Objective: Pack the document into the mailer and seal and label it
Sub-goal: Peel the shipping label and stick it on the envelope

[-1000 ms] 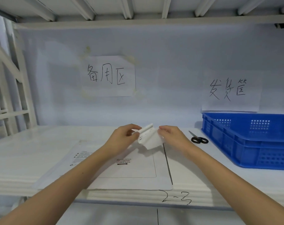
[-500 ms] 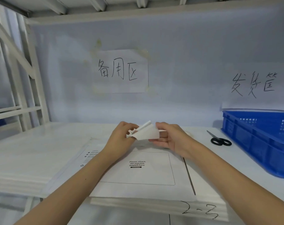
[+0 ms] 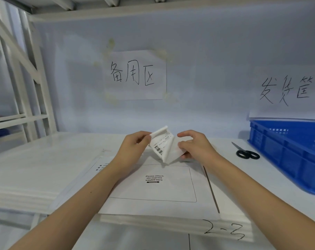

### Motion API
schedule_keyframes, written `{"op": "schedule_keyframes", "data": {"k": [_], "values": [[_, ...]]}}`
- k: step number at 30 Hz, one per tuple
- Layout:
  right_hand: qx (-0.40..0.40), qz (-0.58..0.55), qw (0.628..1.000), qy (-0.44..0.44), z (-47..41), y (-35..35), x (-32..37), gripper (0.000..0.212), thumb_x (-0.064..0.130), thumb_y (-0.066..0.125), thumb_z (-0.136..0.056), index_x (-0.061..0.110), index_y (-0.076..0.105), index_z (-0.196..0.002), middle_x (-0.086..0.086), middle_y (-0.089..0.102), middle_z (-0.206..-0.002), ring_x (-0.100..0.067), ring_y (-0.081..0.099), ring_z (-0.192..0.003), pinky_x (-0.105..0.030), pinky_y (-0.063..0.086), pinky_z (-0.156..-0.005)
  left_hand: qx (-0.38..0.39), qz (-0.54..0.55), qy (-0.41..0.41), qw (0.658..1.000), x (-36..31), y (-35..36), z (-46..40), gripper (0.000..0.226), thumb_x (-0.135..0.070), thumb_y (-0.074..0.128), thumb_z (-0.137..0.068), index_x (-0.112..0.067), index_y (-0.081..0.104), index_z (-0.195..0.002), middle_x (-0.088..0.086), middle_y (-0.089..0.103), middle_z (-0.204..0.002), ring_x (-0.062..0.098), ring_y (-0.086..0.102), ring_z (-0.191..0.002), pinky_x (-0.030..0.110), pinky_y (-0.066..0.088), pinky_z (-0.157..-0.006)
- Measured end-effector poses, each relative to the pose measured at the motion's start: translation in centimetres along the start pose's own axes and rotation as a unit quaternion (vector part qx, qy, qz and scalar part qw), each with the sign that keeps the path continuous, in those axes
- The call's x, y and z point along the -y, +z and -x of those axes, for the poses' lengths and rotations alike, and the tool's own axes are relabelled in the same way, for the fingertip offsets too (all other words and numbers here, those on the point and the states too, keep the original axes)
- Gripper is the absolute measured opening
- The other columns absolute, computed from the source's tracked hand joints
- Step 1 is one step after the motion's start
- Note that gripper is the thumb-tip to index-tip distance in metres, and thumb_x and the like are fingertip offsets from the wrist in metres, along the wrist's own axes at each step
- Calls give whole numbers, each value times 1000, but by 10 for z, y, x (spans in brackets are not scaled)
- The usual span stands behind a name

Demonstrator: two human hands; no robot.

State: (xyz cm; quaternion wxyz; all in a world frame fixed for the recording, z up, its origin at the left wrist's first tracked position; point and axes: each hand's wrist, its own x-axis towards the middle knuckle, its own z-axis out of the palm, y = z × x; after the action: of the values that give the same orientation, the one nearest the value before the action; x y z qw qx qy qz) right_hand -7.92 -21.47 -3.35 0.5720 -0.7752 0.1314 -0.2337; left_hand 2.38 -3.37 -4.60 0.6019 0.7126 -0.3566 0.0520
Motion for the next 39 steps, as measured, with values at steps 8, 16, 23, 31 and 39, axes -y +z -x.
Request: {"op": "schedule_keyframes", "data": {"k": [8,16,23,31,39], "values": [[-87,41,995,-15,-2,3,1,20,8,58,-82,22,66,-94,0,64,-72,-15,60,-49,-30,54,-64,7,41,-21,999,-4,1,2,24,-17,54,-100,-29,74,-94,14,68,-94,9,54,-77,31,48,-76],[50,-34,998,6,10,-4,5,16,7,64,-91,3,71,-104,-8,65,-80,-12,55,-45,-23,55,-53,-18,80,-45,996,-4,-6,0,19,-13,51,-99,-9,70,-98,-5,61,-84,13,56,-76,27,48,-73],[-81,3,996,26,-2,-36,7,11,-2,50,-83,-4,59,-75,-12,42,-67,-21,36,-52,-29,38,-54,-44,131,-86,987,-7,-9,1,23,-11,51,-96,-13,73,-99,-6,65,-96,12,58,-86,25,51,-72],[-3,375,913,158,11,-99,6,19,16,54,-90,10,46,-75,-3,41,-66,-17,38,-53,-24,28,-49,10,66,-72,995,-8,-4,2,20,-11,57,-95,-21,75,-96,-8,69,-86,10,59,-77,28,49,-72],[-127,402,901,-101,36,-44,32,28,40,51,-92,18,66,-103,-4,58,-100,-25,51,-102,-31,38,-74,57,23,-40,997,-6,-2,8,21,-26,64,-79,-28,72,-98,-5,62,-79,11,55,-68,27,45,-69]]}}
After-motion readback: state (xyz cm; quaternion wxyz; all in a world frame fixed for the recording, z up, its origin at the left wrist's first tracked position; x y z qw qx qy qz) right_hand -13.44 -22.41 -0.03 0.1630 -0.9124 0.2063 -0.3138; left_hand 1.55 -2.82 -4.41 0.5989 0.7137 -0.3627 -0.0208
